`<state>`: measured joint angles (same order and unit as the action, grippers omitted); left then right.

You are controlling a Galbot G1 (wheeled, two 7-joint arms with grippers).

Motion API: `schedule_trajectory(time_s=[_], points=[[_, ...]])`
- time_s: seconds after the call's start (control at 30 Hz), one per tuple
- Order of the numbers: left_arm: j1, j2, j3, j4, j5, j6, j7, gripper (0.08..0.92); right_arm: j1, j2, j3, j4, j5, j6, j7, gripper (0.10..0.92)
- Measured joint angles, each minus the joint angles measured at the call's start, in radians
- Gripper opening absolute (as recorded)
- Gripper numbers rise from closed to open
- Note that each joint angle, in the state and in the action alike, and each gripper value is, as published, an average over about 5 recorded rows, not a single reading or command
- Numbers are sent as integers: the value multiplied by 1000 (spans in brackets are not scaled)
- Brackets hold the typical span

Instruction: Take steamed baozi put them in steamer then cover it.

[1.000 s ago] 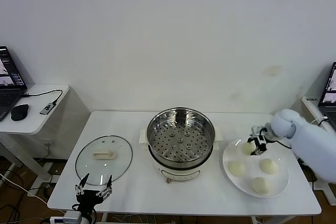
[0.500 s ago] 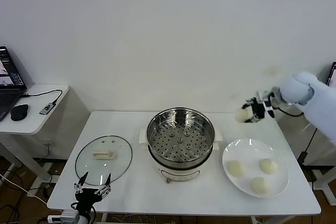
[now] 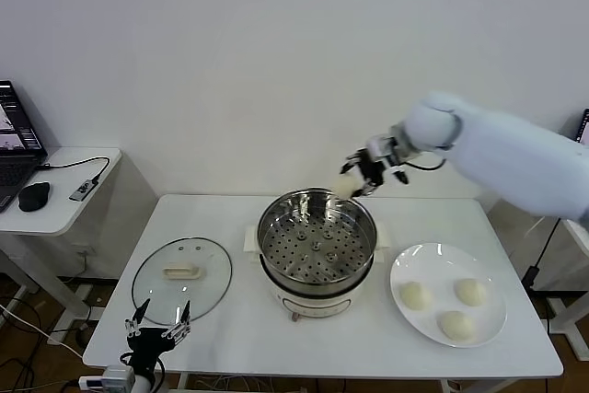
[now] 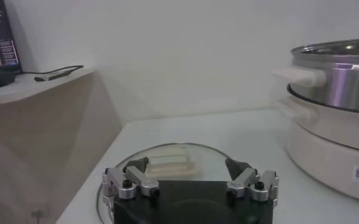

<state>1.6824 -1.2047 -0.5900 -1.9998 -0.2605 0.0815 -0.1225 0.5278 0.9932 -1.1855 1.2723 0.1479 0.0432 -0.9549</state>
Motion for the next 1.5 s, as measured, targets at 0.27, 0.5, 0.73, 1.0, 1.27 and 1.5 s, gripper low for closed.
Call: schedule_trajectory(time_s=[0.27,0.5,0.73,1.0,1.27,1.5], points=[[-9,-3,0,1,-3,2,-6,823,-6,118,-59,-68,-139,138,15,568],[-14,-7,-1,2,-5,2,-6,823,-26,182,-83,-132,-260,250,26,569],[-19,-6,-1,5,-6,2,-6,823,-51,208,-94,-179,-346,326,42,576],[-19,-8,1,5,-6,2,-6,823,-68,223,-95,-203,-389,372,64,727],[-13,-12,1,-5,-4,2,-7,823,-37,202,-109,-168,-355,365,58,821],[-9,-5,0,-16,-2,4,-6,823,48,126,-133,-53,-201,223,1,823]])
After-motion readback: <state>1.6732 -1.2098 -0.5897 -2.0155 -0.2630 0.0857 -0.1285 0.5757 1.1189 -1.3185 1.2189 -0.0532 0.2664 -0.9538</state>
